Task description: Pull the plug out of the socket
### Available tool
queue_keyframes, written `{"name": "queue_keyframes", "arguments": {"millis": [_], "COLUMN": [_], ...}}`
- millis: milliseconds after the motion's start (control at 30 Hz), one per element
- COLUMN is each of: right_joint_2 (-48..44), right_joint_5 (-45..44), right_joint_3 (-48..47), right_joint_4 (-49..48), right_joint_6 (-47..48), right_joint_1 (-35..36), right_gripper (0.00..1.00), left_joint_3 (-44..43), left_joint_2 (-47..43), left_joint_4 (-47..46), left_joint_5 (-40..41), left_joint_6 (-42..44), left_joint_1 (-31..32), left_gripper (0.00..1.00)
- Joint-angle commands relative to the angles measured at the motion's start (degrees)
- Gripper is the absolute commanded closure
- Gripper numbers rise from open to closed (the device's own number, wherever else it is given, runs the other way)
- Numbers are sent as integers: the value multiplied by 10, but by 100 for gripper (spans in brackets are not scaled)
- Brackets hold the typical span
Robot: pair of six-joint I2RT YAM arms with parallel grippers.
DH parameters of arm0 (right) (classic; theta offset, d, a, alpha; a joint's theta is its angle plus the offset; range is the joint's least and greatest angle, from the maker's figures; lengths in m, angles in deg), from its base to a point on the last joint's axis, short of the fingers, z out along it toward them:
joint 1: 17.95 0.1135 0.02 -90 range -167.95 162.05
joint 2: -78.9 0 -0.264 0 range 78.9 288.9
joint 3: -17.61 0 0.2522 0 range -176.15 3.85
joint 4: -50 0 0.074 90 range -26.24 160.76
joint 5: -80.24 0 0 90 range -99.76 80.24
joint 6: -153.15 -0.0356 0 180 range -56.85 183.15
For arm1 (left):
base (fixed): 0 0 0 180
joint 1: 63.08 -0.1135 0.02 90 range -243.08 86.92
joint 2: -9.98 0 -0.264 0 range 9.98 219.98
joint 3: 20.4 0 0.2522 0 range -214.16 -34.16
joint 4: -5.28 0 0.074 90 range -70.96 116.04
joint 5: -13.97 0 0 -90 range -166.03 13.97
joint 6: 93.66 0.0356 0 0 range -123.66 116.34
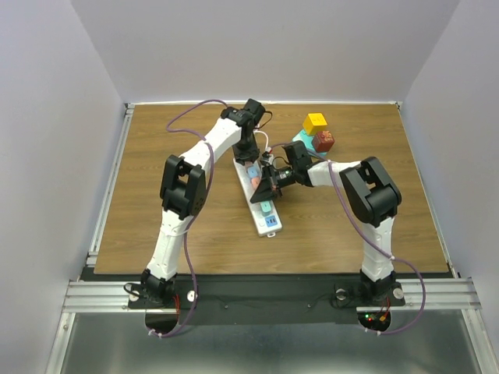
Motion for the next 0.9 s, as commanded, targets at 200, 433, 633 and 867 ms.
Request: {"name": "queue_keyframes", "arguments": {"millis": [200, 433, 633, 867], "right_joint_2": [91, 93, 80, 65], "right_joint_5": [-174, -184, -181, -186], "right_joint_3": [-1, 6, 8, 7], "right_joint_4": [61, 64, 66, 74], "right_joint_6": [-3, 2, 10, 15], "right_joint_1": [-2, -3, -3, -3], "right_gripper": [99, 100, 100, 100], "left_joint_3": [-77, -90, -86, 155], "left_joint_2": [-87, -81, -156, -296], "left_joint_4": [8, 19, -9, -231], "left_joint_5": [-36, -41, 1, -145], "left_joint_6": [19, 24, 16, 47], "left_joint_1": [-1, -9, -65, -228], "left_gripper": [100, 100, 100, 100]}}
